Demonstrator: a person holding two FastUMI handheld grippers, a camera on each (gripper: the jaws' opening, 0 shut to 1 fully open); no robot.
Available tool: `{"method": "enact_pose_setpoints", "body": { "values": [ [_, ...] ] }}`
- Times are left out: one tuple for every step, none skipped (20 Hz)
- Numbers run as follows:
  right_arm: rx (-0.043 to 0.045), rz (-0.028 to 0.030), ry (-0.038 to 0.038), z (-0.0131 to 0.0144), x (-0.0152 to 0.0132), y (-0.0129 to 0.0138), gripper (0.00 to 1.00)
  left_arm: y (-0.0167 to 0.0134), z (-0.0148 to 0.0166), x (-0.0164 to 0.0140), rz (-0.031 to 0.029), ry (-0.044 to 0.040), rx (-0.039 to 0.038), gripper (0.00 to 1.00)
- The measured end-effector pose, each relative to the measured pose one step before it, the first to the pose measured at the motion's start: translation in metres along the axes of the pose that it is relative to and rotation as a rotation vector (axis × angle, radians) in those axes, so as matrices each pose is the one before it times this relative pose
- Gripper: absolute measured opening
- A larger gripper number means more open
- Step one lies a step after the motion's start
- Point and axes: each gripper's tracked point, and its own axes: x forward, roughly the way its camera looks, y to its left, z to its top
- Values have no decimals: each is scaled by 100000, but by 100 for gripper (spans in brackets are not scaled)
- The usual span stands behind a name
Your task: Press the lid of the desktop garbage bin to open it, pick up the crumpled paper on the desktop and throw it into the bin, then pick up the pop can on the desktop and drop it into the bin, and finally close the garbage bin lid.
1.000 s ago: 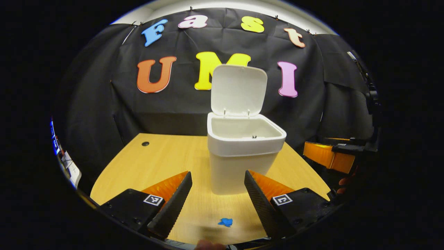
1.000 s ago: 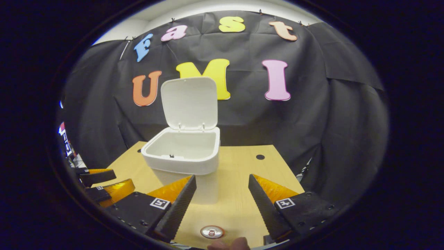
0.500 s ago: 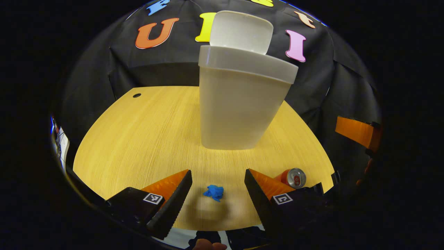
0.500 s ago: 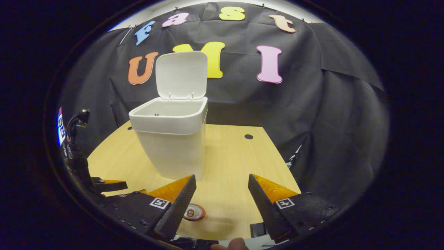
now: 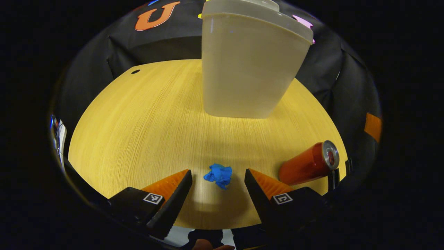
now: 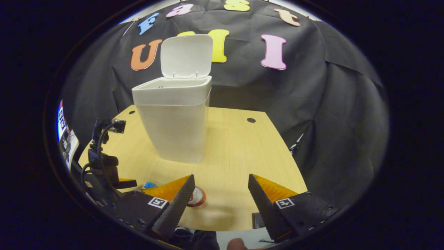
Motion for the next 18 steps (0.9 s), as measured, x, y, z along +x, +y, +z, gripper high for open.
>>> {"method": "enact_pose_setpoints", "body": {
  "values": [
    [1271,-310,860,-453,-140,-20,96,85,-248,247,-15,1147,-537,99],
    [1482,-215,1058,-494,-145,-41,96,32,-302,237,-74,809,-410,100],
    [1009,40,1402,-668,-99,50,96,152,-64,133,832,481,125,100],
    [154,34,1087,-356,-37,70,96,289,-111,150,903,507,534,100],
    [-156,-38,678,-380,-29,-36,96,35,-65,135,-36,266,245,96],
    [-92,-6,298,-232,-20,-42,96,22,-31,235,59,124,118,94],
    [-92,105,445,-304,149,57,96,-16,-33,199,-116,257,240,92],
    [167,237,702,-326,-9,68,96,44,-16,252,107,422,183,88],
    [275,562,869,-464,7,157,96,51,-26,167,-57,428,-289,86],
    [309,881,1553,-457,65,246,96,-39,-91,131,124,245,-125,82],
    [28,807,843,-486,-156,167,96,111,61,139,382,161,589,81],
    [-48,238,761,-413,-136,58,96,231,116,59,206,-347,994,76],
    [68,128,513,-411,-163,33,94,107,192,129,-134,-404,872,73],
    [373,135,728,-308,-40,81,96,271,82,119,290,-225,938,68],
    [444,14,1060,-366,-39,140,96,209,286,105,237,-740,705,64],
    [513,463,935,-306,25,116,96,214,141,98,300,-608,456,56],
    [286,138,744,-309,6,20,96,169,104,80,330,-304,421,51],
    [162,-112,327,-141,-35,-72,96,108,119,80,70,-159,341,44]
  ]
}}
